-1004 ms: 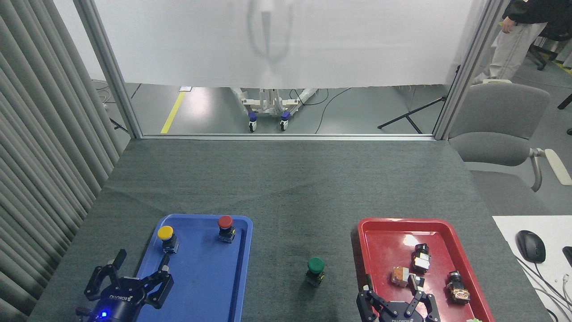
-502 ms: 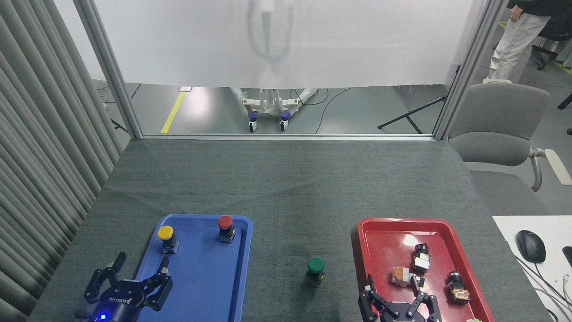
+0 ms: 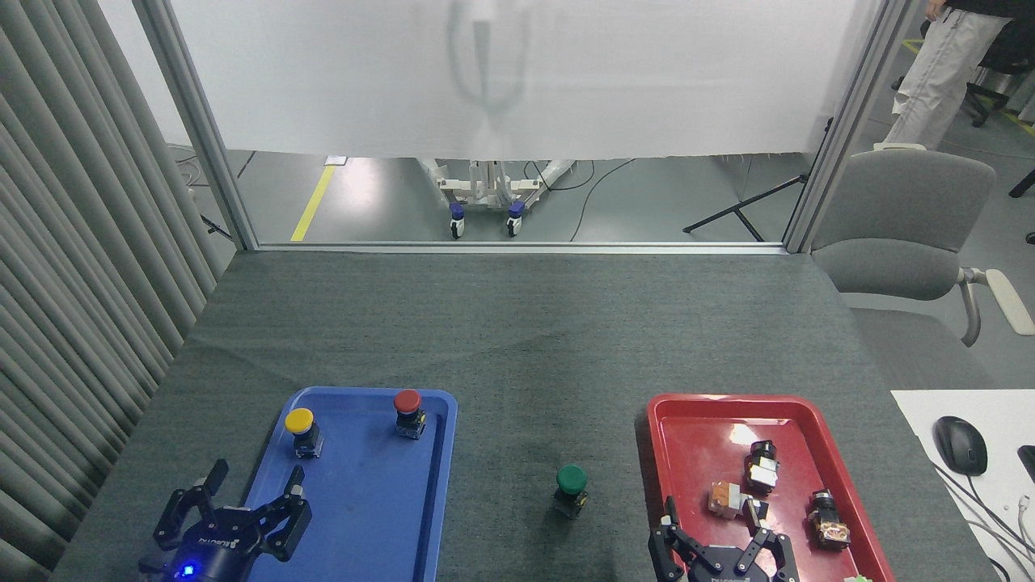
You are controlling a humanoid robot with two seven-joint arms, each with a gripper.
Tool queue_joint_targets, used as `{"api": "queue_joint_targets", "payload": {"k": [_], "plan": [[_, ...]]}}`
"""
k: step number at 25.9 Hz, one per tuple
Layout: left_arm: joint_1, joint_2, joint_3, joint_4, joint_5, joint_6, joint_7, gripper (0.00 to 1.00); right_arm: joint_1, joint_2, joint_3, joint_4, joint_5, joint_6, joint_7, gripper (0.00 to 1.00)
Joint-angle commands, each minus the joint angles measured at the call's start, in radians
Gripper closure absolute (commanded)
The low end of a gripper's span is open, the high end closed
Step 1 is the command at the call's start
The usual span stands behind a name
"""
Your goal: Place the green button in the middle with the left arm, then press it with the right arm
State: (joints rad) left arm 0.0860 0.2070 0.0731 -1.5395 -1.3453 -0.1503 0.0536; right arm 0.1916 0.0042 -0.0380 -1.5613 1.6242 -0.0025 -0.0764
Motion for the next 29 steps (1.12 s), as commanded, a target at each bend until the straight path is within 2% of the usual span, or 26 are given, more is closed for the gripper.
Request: {"api": "queue_joint_targets", "payload": {"k": [1,29], "plan": [[-0.009,-0.001,-0.001,0.010,0.001,-0.003,0.000,0.00,-0.003,0.000,-0.002,0.003,0.000,0.003,-0.005,0.00],[-0.011,-0.001,-0.002,0.036,0.002,-0.015,0.008,0.00,-0.011,-0.010,0.003,0.007,-0.001,-0.005,0.012,0.00]]}}
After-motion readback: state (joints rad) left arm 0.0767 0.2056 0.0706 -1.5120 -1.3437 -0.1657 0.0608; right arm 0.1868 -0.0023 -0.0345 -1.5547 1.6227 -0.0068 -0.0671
